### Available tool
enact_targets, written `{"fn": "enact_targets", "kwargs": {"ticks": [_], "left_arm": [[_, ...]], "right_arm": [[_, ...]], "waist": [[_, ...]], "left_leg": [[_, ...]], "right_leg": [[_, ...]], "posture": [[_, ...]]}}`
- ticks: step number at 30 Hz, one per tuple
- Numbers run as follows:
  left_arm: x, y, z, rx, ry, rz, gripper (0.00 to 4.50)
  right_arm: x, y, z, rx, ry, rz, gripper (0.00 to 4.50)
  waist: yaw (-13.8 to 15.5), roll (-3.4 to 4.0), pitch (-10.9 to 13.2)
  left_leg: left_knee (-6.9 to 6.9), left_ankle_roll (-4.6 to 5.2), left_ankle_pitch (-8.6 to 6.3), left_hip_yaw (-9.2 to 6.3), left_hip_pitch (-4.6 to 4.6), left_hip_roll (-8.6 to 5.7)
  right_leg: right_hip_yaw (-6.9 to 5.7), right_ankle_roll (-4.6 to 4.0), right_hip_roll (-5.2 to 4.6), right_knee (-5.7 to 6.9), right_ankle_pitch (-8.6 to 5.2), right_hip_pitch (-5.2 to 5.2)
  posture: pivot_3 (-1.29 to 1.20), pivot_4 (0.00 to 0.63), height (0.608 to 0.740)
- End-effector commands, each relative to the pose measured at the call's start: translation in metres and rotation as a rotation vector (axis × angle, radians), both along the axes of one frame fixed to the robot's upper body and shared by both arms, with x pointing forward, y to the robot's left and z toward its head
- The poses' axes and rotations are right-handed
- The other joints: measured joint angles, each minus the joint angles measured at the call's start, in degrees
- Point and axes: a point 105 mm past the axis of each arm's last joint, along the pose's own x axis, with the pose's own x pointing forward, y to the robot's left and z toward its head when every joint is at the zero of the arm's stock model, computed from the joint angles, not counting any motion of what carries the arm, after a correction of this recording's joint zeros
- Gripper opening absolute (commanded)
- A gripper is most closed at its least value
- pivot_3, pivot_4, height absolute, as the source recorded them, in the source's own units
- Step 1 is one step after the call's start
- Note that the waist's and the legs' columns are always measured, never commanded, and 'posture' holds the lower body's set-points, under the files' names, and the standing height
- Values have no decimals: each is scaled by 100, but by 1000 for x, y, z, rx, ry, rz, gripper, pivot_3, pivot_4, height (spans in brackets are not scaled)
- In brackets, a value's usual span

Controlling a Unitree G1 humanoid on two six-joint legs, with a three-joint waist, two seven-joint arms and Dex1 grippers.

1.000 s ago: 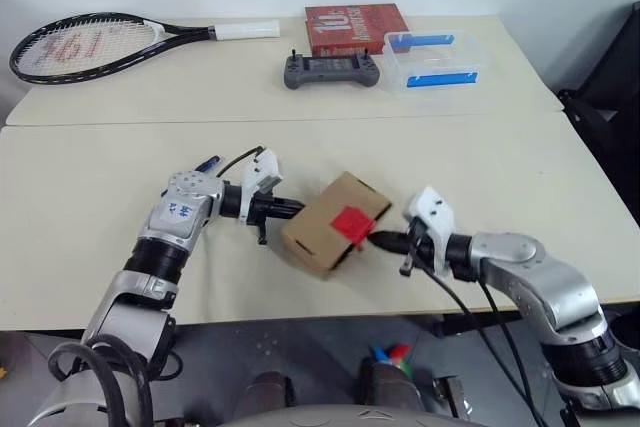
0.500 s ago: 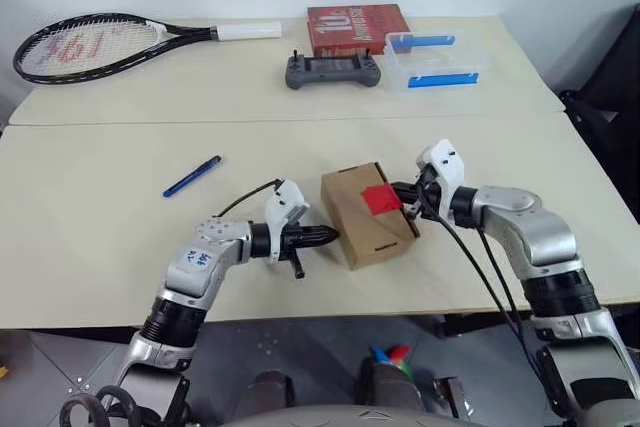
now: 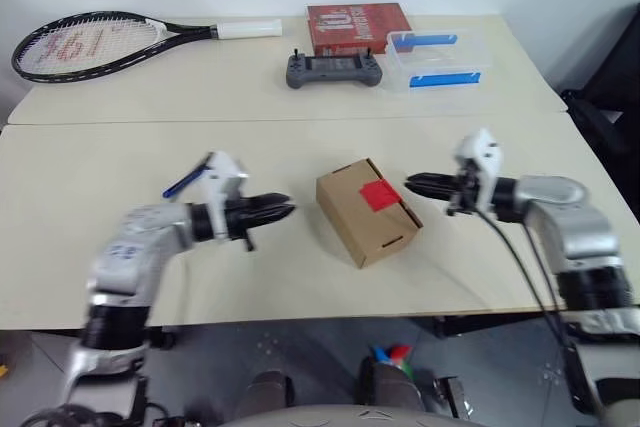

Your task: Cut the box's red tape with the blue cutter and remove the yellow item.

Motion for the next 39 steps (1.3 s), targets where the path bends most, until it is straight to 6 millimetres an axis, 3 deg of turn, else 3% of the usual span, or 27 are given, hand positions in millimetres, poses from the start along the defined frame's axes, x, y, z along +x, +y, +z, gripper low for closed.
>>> {"fn": "enact_targets", "kwargs": {"ticks": [1, 3, 4, 8, 10, 13, 19, 23, 27, 30, 34, 39], "left_arm": [[-22, 65, 0, 73, -111, 159, 2363], [-31, 111, -3, 133, -190, 334, 2938], [-43, 139, -10, 159, -177, 422, 3212], [-90, 218, -26, 153, -69, 697, 4447], [-105, 242, -22, 123, -55, 799, 4500], [-113, 256, -14, 66, -54, 856, 4500], [-109, 254, -21, 10, 55, 828, 4500], [-72, 222, -8, 70, -25, 655, 4500], [-9, 175, -1, 162, -119, 461, 4500], [30, 156, -1, 217, -122, 396, 4500], [53, 143, -11, 271, -59, 328, 4500], [67, 145, -23, 348, 3, 352, 4500]], "right_arm": [[-33, -6, 41, 188, -121, 84, 1870], [-50, -6, 40, 168, -134, 120, 2540], [-60, -3, 40, 168, -150, 137, 2836], [-98, 11, 40, 143, -257, 234, 4245], [-108, 13, 36, 174, -253, 234, 4481], [-122, 20, 35, 263, -210, 306, 4481], [-120, 30, 46, 310, -292, 308, 4481], [-127, 30, 46, 267, -300, 333, 4481], [-135, 34, 43, 248, -278, 347, 4481], [-131, 33, 43, 244, -281, 325, 4481], [-130, 37, 46, 238, -291, 319, 4481], [-133, 43, 47, 243, -294, 295, 4481]], "waist": [[-53, 2, -1], [-43, 4, 1], [-21, 4, 1], [6, 3, 1], [44, 0, -1], [132, -9, -6], [132, -11, -9], [182, -14, -10], [274, -23, -15], [258, -36, -23], [71, -38, -24], [-46, -40, -23]], "left_leg": [[-3, -1, -1, 8, 2, 7], [-15, -3, -1, 13, 13, 13], [-14, -4, -1, 13, 13, 13], [-4, -3, -7, 18, 12, 16], [0, 1, -16, 18, 14, 18], [13, 5, -21, 17, 13, 18], [10, 1, -24, 31, 24, 30], [11, -1, -25, 34, 19, 33], [14, -1, -24, 33, 18, 30], [17, -1, -21, 48, 23, 30], [-2, 7, -30, 100, 48, 35], [-25, 9, -35, 125, 65, 43]], "right_leg": [[0, 0, 1, -2, 0, -2], [-1, -5, 4, 0, -3, -4], [-2, -6, 6, 1, -3, -3], [0, -8, 6, -1, -2, -2], [1, -8, 6, 3, -3, -1], [2, -10, 5, 3, -1, 4], [2, -20, 9, 11, 4, -1], [-1, -21, 14, 11, 5, -5], [-4, -23, 15, 14, 6, -4], [-4, -29, 18, 16, 13, -4], [-8, -26, 18, 12, 15, -11], [-18, -25, 17, 3, 15, -12]], "posture": [[0, 150, 740], [0, 150, 740], [0, 150, 740], [0, 150, 740], [0, 150, 740], [0, 150, 740], [0, 150, 740], [0, 150, 740], [0, 150, 740], [0, 150, 740], [0, 150, 740], [0, 150, 740]]}}
